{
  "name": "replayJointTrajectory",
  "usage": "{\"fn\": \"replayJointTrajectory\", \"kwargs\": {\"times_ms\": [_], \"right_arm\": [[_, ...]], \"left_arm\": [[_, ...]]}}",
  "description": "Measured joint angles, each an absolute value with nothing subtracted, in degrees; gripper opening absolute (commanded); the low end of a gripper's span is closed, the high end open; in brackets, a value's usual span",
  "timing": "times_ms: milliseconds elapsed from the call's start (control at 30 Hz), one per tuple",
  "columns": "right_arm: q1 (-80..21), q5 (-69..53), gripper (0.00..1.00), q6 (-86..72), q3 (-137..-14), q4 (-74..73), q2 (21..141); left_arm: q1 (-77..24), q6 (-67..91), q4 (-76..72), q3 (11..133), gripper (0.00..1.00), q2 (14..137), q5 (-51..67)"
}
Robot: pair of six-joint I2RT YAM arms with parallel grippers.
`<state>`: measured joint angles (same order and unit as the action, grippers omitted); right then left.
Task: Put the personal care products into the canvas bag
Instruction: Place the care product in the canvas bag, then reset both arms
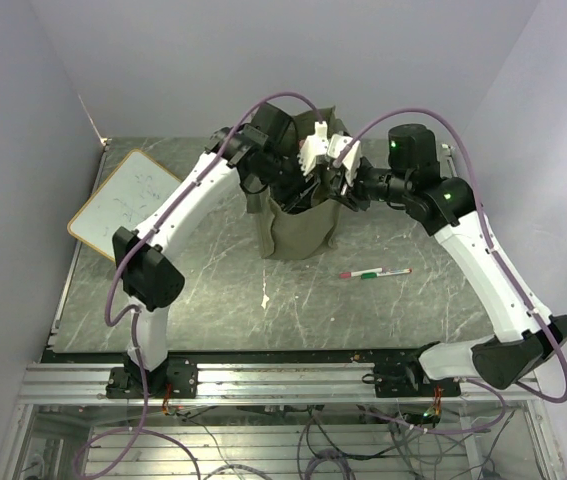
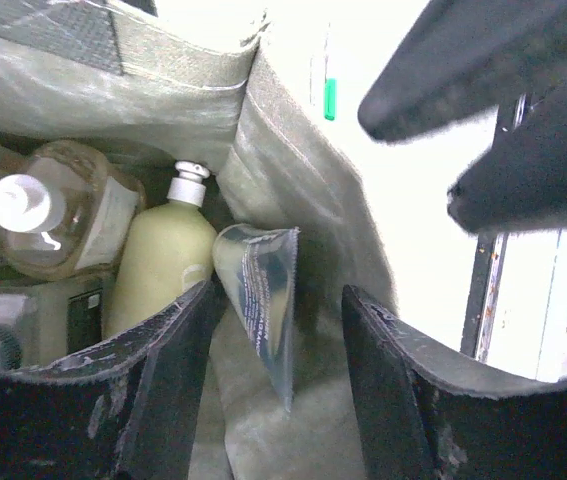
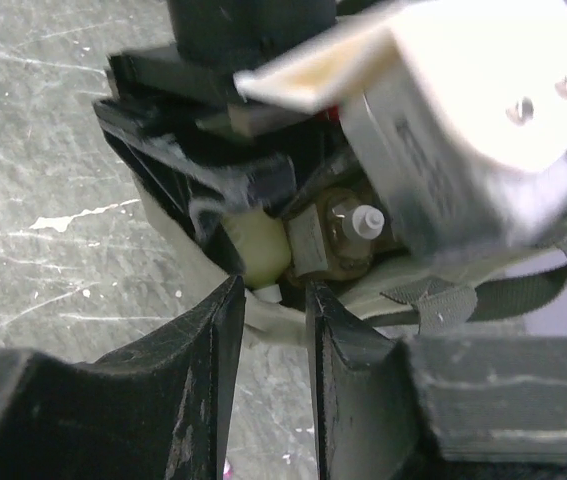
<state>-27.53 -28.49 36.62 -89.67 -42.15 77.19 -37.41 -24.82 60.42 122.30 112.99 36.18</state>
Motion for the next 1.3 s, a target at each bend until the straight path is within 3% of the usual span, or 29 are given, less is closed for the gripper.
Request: {"fn": "replayJointTrajectory", "kwargs": {"times_ms": [400, 800, 933, 1033, 1067, 1300], "right_arm": [[-15.88, -23.33, 0.42, 21.63, -87.64, -35.29, 71.7], [-7.53, -5.3, 0.56, 7.35, -81.87, -25.1, 71.92], [-7.01, -3.09, 0.68, 6.79, -81.84, -22.9, 72.73], [-6.57, -2.83, 0.98, 6.7, -81.84, -21.8, 72.93], [-6.39, -2.98, 1.0, 6.68, -81.78, -21.39, 72.97], [-5.82, -4.97, 1.0, 6.59, -79.88, -19.53, 72.97]], "left_arm": [[-29.32, -21.8, 57.14, 122.3, 0.73, 104.25, 31.4], [-17.96, -15.42, 49.8, 115.59, 0.77, 91.9, 10.72], [-15.97, -13.65, 48.1, 112.75, 0.81, 90.35, 3.81], [-14.57, -12.27, 46.81, 109.34, 0.91, 89.06, -1.39], [-14.11, -11.88, 46.59, 108.2, 0.99, 88.55, -2.9], [-13.15, -11.75, 36.69, 91.05, 0.99, 77.73, -8.4]]}}
